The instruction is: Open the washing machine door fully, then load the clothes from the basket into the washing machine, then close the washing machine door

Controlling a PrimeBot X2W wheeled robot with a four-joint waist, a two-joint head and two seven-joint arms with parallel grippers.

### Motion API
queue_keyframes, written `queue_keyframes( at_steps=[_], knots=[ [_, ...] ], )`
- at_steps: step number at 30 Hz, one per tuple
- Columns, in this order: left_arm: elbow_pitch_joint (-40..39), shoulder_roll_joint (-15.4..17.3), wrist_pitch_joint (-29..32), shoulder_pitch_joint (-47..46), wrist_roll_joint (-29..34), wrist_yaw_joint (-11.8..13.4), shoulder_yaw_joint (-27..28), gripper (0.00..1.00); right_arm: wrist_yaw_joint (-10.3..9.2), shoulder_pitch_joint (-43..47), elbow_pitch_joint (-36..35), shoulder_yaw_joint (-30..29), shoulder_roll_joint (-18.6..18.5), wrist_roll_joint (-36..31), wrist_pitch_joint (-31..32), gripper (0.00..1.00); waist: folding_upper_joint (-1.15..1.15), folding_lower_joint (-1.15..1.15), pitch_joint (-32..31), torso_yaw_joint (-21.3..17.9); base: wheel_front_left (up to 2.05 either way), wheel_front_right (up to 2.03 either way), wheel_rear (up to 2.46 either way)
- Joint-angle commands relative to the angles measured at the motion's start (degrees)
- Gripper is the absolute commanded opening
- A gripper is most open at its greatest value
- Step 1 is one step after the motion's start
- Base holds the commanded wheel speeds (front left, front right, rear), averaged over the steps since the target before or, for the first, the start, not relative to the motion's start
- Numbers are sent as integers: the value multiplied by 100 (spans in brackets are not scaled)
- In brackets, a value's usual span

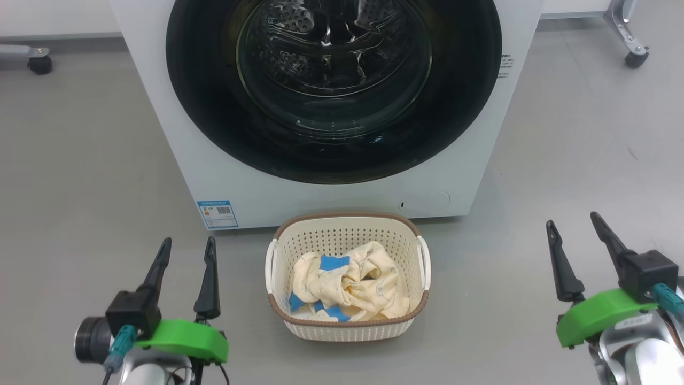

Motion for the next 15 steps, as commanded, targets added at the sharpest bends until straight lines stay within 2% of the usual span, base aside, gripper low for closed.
queue_keyframes(
  at_steps=[1, 15],
  knots=[
    [-168, 132, -87, -319, 161, -8, 149, 100, 10, -334, -251, 124, -55, -182, -85, 100, 0, 0, -5, -1, 0, 0, 0],
    [-73, 149, -88, -302, 112, 6, 137, 100, 10, -326, -232, 88, -22, -143, -107, 100, 0, 0, -13, -24, 0, 0, 0]
  ],
)
